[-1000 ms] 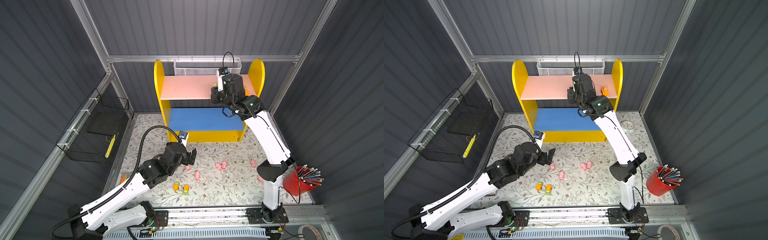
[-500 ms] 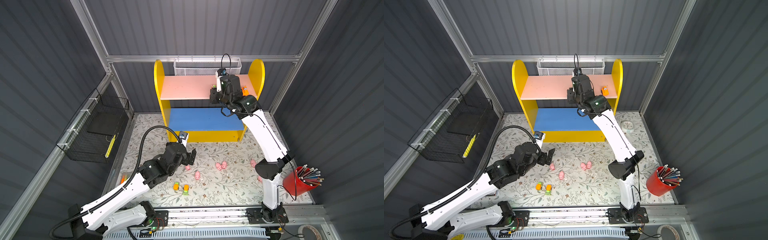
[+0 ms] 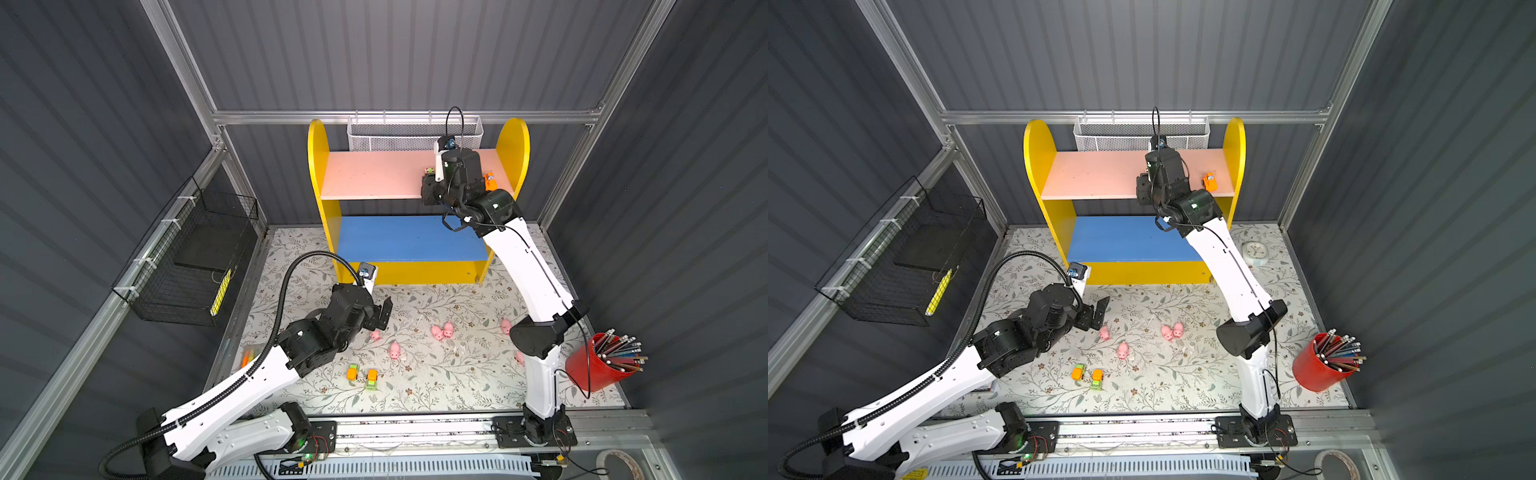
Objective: Place and organize the plastic toys onto the shelf
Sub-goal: 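Lower the truck onto the pink shelf beside the cars and open the right gripper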
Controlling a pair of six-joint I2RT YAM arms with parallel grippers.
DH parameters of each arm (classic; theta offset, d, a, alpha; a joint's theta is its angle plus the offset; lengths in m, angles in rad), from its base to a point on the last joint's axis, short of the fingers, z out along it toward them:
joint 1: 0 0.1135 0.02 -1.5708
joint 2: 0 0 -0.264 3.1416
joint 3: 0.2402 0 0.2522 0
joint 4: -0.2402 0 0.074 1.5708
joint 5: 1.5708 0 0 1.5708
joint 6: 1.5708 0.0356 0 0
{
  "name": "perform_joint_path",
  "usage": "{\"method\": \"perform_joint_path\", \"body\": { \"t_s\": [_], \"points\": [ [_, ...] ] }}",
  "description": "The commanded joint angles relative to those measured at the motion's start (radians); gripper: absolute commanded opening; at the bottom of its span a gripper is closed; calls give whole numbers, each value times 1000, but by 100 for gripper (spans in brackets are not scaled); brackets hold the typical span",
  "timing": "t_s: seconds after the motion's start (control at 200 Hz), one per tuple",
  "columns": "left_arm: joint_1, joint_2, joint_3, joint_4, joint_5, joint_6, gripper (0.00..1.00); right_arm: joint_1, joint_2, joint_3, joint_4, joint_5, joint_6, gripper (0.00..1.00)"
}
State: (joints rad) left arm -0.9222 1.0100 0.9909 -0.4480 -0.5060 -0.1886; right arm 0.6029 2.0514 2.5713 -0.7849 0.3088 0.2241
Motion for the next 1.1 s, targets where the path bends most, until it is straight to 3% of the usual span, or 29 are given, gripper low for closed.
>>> {"method": "perform_joint_path", "body": {
  "t_s": [0.0,0.645,1.096],
  "points": [
    [-3,-6,-7,5,-17,21,100,-2,19,18,19,-5,10,36],
    [-4,-18,-9,-7,-34,32,100,-4,25,15,25,-26,15,44],
    [-3,-15,3,-7,-35,36,100,-4,0,16,46,-35,4,65]
  ]
}}
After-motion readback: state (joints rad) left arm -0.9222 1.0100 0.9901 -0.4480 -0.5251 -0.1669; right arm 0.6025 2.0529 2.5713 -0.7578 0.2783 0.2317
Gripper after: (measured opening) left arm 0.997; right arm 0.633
